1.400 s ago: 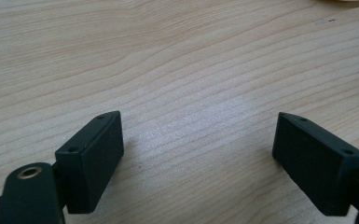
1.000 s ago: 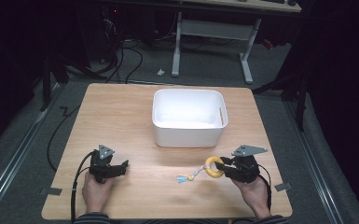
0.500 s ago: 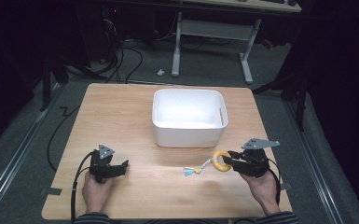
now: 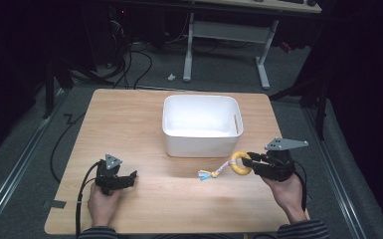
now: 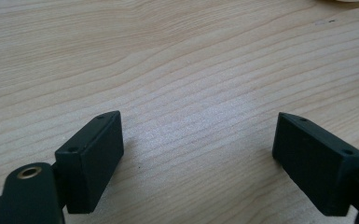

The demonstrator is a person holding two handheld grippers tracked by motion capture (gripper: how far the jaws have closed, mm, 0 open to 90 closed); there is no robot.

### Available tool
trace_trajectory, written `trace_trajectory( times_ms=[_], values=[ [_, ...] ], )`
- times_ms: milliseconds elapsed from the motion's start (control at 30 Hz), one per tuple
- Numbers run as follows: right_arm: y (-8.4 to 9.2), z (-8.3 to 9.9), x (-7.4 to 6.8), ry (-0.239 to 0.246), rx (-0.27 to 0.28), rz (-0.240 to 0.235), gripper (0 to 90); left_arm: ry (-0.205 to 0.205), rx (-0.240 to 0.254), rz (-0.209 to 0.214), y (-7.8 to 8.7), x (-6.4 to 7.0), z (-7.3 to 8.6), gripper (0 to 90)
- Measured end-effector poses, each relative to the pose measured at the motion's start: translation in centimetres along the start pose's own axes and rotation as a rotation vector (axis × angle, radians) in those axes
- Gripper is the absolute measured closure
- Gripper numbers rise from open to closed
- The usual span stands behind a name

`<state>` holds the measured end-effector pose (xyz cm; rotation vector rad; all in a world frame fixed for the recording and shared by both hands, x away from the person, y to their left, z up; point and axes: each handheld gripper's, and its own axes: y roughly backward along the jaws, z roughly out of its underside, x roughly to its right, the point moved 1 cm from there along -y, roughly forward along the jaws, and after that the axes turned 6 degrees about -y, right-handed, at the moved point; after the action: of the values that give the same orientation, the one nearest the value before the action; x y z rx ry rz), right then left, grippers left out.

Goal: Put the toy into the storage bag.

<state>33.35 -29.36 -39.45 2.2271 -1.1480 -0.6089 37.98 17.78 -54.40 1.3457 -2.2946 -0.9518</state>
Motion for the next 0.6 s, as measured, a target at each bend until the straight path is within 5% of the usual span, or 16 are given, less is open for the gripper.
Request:
trace_trajectory(
  times_ms=[600],
  values=[
    [-0.1,-4.9,-1.0,0.053,0.009,0.002,67.3,0.001,0.001,0.000,0.0,0.0,0.0,16.6]
  ],
)
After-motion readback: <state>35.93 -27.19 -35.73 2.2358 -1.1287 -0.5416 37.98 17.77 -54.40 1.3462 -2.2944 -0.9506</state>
